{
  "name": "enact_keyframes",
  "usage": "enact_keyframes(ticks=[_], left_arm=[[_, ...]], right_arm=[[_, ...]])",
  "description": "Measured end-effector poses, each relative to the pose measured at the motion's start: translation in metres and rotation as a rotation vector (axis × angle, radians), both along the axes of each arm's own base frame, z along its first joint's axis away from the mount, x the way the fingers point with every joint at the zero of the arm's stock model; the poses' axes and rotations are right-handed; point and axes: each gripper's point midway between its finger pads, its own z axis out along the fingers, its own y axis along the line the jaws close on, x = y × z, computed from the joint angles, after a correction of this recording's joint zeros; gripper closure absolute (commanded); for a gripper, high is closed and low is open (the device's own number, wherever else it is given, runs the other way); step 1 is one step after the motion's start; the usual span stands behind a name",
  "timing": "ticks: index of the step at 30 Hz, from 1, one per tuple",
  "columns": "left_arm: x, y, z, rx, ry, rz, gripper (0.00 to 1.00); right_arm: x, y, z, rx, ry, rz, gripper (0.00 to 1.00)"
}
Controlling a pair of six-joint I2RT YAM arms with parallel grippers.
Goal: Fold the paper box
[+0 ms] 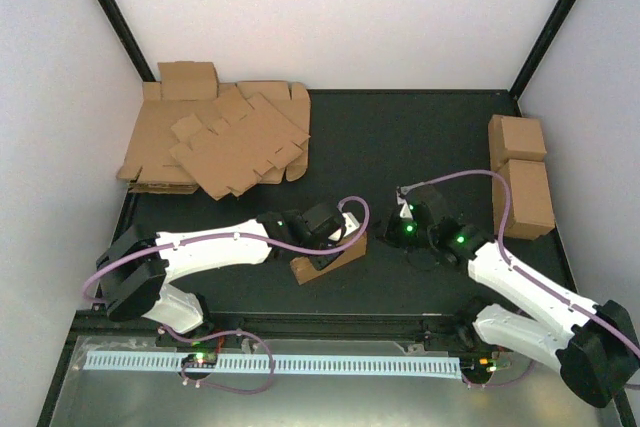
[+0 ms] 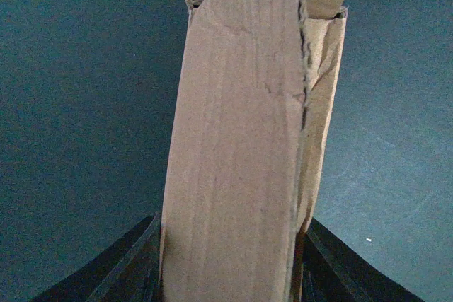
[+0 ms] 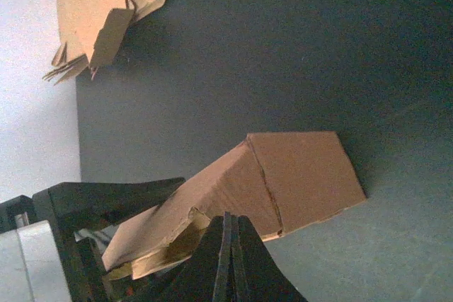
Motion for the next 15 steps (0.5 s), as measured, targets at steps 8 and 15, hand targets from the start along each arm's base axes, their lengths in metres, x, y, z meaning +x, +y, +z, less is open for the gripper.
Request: enact_keyframes(ticks=[8,15], left_arm=[[0.0,0.0,0.0,0.0,-0.001,0.0,0.51],[0.001,0.001,0.0,0.002,-0.004,0.003,0.51]], right_arm=[[0.008,-0.013,0.013,-0.151,-0.226,0.103,0.84],[0.004,-0.018,0.009,-0.192,-0.499,0.219,0.56]])
